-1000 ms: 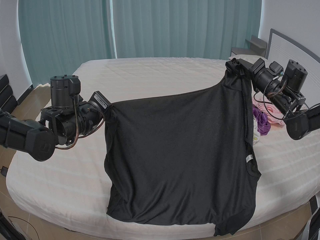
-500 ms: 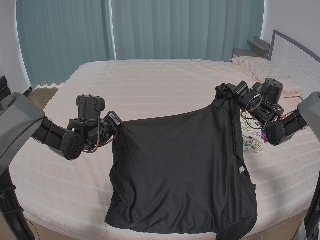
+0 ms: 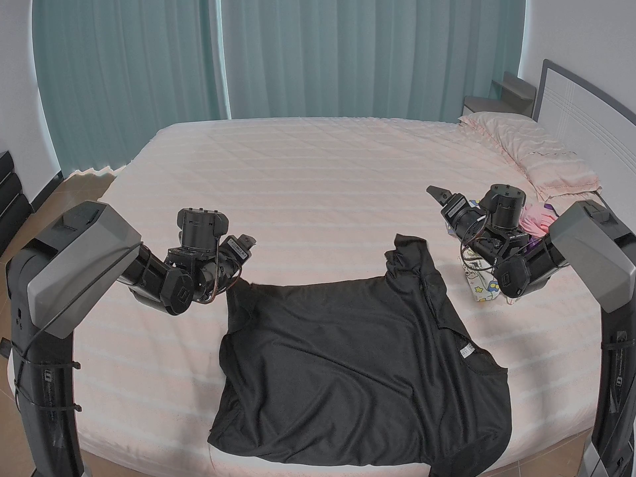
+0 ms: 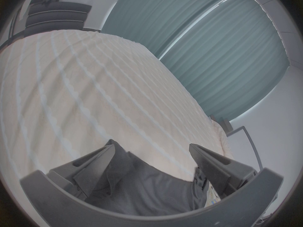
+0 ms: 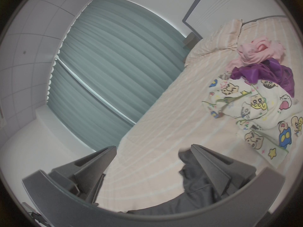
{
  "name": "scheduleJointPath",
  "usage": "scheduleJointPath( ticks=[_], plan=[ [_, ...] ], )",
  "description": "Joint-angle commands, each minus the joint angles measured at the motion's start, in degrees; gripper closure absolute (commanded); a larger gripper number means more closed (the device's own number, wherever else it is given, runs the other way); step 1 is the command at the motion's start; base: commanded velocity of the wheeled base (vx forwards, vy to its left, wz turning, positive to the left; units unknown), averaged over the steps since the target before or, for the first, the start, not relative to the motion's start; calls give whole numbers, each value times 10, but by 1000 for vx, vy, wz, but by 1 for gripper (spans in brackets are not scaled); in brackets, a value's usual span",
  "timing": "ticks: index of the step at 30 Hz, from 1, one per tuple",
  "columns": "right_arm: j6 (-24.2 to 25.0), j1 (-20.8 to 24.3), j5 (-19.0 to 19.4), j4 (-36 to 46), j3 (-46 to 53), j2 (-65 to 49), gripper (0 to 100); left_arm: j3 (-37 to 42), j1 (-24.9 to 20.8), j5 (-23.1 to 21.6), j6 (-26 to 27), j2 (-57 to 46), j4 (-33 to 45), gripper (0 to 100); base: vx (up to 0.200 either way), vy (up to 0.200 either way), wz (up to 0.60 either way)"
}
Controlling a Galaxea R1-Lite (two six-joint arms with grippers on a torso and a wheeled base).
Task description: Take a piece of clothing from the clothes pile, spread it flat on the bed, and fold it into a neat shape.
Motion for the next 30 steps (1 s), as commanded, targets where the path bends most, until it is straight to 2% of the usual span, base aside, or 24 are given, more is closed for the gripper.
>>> scheduleJointPath(
  ticks=[1, 5, 9, 13, 16, 21, 24, 25, 30],
  plan=[
    [-11, -15, -18, 24, -33, 47, 0, -30, 24, 15, 1, 39, 0, 0, 0, 0, 0],
    [-21, -32, -24, 41, -23, 45, 0, -32, 45, 15, 2, 37, 0, 0, 0, 0, 0],
    [-26, -37, -22, 55, 34, 28, 0, -21, 56, 13, 2, 10, 6, 0, 0, 0, 0],
    [-36, -44, -16, 54, 115, 3, 0, 65, 54, -18, 0, -48, -1, 0, 0, 0, 0],
    [-89, -49, -13, 47, 177, -10, 0, 135, 52, -44, -6, -94, -2, 0, 0, 0, 0],
    [-200, -50, -12, 10, 260, -15, 0, 249, 41, -81, -67, -147, -36, 0, 0, 0, 0],
    [-223, -43, -12, 3, 277, -13, 0, 316, 33, -102, -90, -160, -96, 0, 0, 0, 0],
    [-244, -28, -12, 3, 289, -10, 0, 338, 31, -108, -99, -161, -122, 0, 0, 0, 0],
    [-279, -5, -19, 10, 290, 5, 0, 389, 21, -110, -129, -156, -203, 0, 0, 0, 0]
  ],
)
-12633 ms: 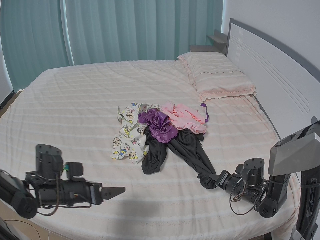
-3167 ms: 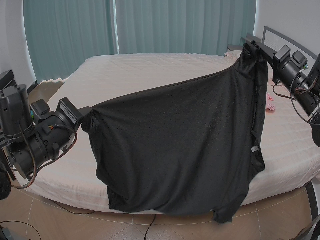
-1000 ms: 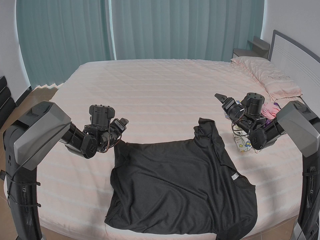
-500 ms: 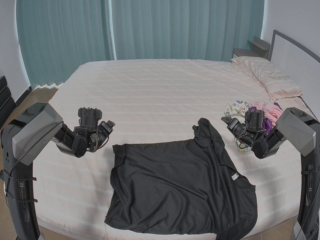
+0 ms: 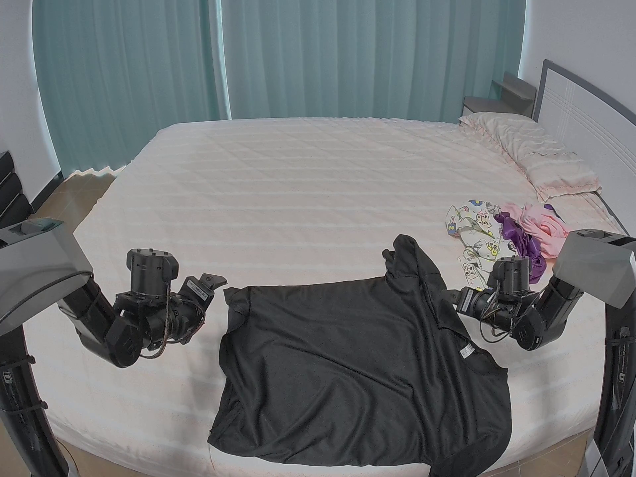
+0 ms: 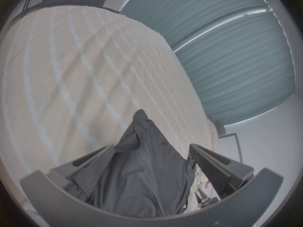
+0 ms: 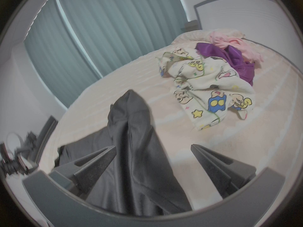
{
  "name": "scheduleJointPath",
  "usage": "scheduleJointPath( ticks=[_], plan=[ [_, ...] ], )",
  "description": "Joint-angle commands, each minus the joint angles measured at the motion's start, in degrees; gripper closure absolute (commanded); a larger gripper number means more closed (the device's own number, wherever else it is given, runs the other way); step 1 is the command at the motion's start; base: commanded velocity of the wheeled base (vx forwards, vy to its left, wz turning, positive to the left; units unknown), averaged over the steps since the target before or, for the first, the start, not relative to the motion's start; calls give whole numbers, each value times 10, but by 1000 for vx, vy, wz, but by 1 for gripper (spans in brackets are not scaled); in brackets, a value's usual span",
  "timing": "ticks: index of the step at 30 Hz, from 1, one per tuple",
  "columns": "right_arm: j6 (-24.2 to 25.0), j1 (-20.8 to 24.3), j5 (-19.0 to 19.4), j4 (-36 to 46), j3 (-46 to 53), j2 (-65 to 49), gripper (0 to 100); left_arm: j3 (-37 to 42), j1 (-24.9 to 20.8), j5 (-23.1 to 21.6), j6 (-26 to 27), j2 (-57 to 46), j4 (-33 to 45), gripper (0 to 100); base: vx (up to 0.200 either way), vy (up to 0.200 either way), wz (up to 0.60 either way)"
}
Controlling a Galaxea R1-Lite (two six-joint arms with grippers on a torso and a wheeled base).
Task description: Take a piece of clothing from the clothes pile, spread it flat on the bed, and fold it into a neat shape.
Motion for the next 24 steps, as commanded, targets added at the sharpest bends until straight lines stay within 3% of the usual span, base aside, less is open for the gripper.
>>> scheduleJointPath(
  ticks=[1, 11, 12, 24],
  plan=[
    [-56, 31, -5, -3, 31, 12, 0, 81, -16, -14, -32, -34, -66, 0, 0, 0, 0],
    [-119, 44, -57, 16, -15, 64, 0, 95, -16, -15, -34, -34, -74, 0, 0, 0, 0],
    [-119, 44, -57, 16, -15, 64, 100, 95, -16, -15, -34, -34, -74, 0, 0, 0, 0],
    [-111, 7, -58, 16, -33, 37, 100, 97, -13, -15, -34, -32, -74, 0, 0, 0, 0]
  ],
)
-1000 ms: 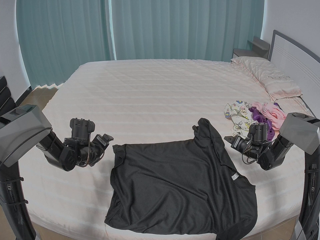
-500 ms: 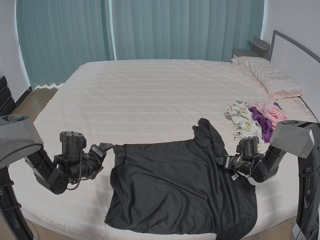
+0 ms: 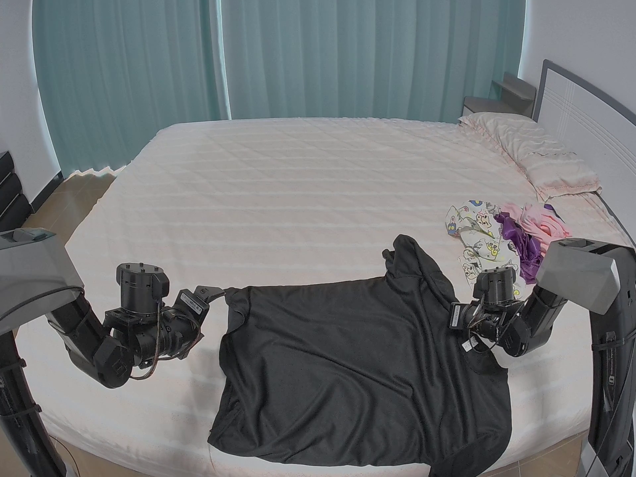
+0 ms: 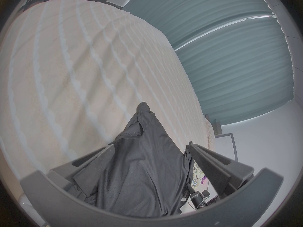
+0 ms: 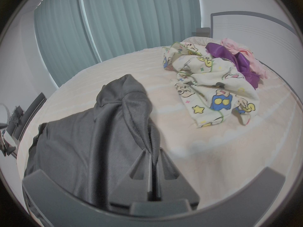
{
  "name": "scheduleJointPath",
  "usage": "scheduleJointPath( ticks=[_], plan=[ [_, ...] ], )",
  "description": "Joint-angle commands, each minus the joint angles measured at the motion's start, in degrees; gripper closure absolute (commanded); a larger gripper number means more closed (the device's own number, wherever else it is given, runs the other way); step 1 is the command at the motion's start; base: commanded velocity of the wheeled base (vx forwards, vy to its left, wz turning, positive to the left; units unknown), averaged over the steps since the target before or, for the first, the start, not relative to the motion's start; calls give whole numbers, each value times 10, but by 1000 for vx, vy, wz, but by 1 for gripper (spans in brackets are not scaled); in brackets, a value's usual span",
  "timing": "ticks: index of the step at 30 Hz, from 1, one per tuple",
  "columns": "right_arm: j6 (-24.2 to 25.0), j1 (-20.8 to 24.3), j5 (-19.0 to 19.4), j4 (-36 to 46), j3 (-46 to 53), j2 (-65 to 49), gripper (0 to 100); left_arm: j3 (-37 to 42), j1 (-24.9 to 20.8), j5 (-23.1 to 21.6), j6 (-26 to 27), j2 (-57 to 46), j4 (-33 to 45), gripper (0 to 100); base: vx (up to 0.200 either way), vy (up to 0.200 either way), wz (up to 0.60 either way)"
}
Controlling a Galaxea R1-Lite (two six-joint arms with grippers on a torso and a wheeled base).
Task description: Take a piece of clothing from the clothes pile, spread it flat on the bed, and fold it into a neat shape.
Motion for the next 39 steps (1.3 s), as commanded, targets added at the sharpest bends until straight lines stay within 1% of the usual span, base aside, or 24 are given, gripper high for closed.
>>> scheduleJointPath(
  ticks=[1, 5, 7, 10, 13, 17, 18, 20, 21, 24, 26, 29, 32, 34, 36, 37, 38, 39],
  plan=[
    [7, -20, 3, -1, -7, -13, 100, 0, 1, 0, 0, 2, -1, 0, 0, 0, 0],
    [10, -47, 13, -1, -16, -16, 100, -4, 3, 0, 0, 15, -1, 0, 0, 0, 0],
    [15, -64, 26, -6, -19, -13, 100, -6, 4, 1, 0, 24, -3, 0, 0, 0, 0],
    [40, -83, 39, -26, -27, -7, 100, -6, 5, 2, 1, 33, -14, 0, 0, 0, 0],
    [55, -94, 55, -30, -29, 1, 100, -6, 7, 2, 1, 37, -20, 0, 0, 0, 0],
    [58, -101, 64, -31, -29, 14, 100, -8, 9, 1, 1, 43, -20, 0, 0, 0, 0],
    [62, -103, 65, -31, -29, 17, 0, -9, 9, 1, 1, 46, -21, 0, 0, 0, 0],
    [67, -103, 67, -32, -29, 19, 0, -13, 9, 1, 2, 50, -21, 0, 0, 0, 0],
    [85, -103, 73, -39, -31, 14, 0, -31, 9, 1, 5, 60, -20, 0, 0, 0, 0],
    [103, -104, 82, -41, -33, 3, 0, -62, 9, 3, 13, 69, -14, 0, 0, 0, 0],
    [117, -106, 85, -41, -26, -17, 0, -108, 9, 2, 28, 76, -1, 0, 0, 0, 0],
    [145, -109, 82, -42, -21, -27, 0, -182, 3, 4, 60, 103, 51, 0, 0, 0, 0],
    [174, -109, 81, -54, -4, -47, 0, -259, -5, 6, 63, 132, 98, 0, 0, 0, 0],
    [181, -109, 81, -59, 8, -57, 0, -305, -15, 8, 67, 158, 128, 0, 0, 0, 0],
    [182, -109, 79, -65, 20, -64, 0, -355, -24, 25, 79, 187, 157, 0, 0, 0, 0],
    [182, -109, 79, -65, 20, -64, 0, -355, -24, 25, 79, 187, 157, 0, 0, 0, 0],
    [181, -109, 79, -80, 40, -72, 0, -395, -28, 55, 97, 213, 178, 0, 0, 0, 0],
    [181, -109, 79, -89, 49, -76, 0, -410, -30, 70, 109, 226, 185, 0, 0, 0, 0]
  ],
)
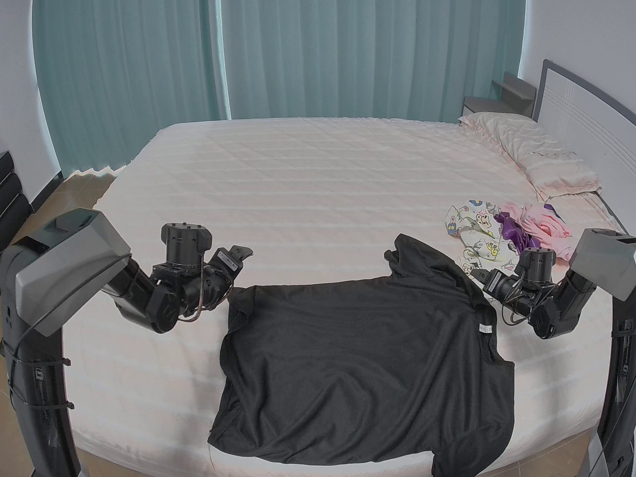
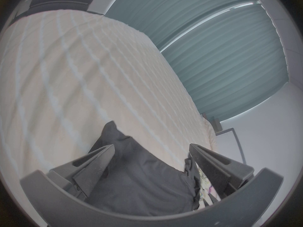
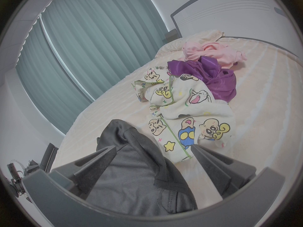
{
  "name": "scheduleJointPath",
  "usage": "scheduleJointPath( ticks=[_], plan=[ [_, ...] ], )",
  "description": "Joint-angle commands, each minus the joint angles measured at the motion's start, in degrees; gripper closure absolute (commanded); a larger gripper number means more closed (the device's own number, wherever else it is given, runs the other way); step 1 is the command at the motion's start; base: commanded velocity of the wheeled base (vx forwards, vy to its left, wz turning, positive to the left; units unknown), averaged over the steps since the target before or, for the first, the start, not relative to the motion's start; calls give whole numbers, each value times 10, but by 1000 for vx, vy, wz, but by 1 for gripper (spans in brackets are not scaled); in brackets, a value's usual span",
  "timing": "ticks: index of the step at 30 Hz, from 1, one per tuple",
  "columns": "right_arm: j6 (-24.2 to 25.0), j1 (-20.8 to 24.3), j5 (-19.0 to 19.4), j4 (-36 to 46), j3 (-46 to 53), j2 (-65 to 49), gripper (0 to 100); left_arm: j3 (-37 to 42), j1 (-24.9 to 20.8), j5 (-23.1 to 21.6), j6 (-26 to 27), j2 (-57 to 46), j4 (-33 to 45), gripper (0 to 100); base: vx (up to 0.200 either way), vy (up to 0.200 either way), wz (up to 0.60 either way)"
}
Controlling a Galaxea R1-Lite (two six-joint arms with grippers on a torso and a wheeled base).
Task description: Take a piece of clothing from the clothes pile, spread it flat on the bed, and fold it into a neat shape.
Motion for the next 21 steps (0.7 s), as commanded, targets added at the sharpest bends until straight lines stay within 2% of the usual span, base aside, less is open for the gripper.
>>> scheduleJointPath(
  ticks=[1, 2, 4, 8, 14, 21],
  plan=[
    [14, -2, -1, -29, 50, -43, 0, -116, -21, 48, 39, 99, 62, 0, 0, 0, 0],
    [12, -1, -2, -48, 67, -45, 0, -138, -24, 68, 61, 118, 73, 0, 0, 0, 0],
    [12, 0, -2, -57, 76, -46, 0, -144, -24, 71, 76, 127, 80, 0, 0, 0, 0],
    [12, -1, -2, -58, 82, -46, 0, -144, -24, 77, 89, 132, 83, 0, 0, 0, 0],
    [12, 0, -2, -58, 84, -46, 0, -155, -20, 122, 119, 139, 77, 0, 0, 0, 0],
    [12, 2, -2, -58, 84, -48, 0, -161, -18, 129, 141, 152, 77, 0, 0, 0, 0]
  ],
)
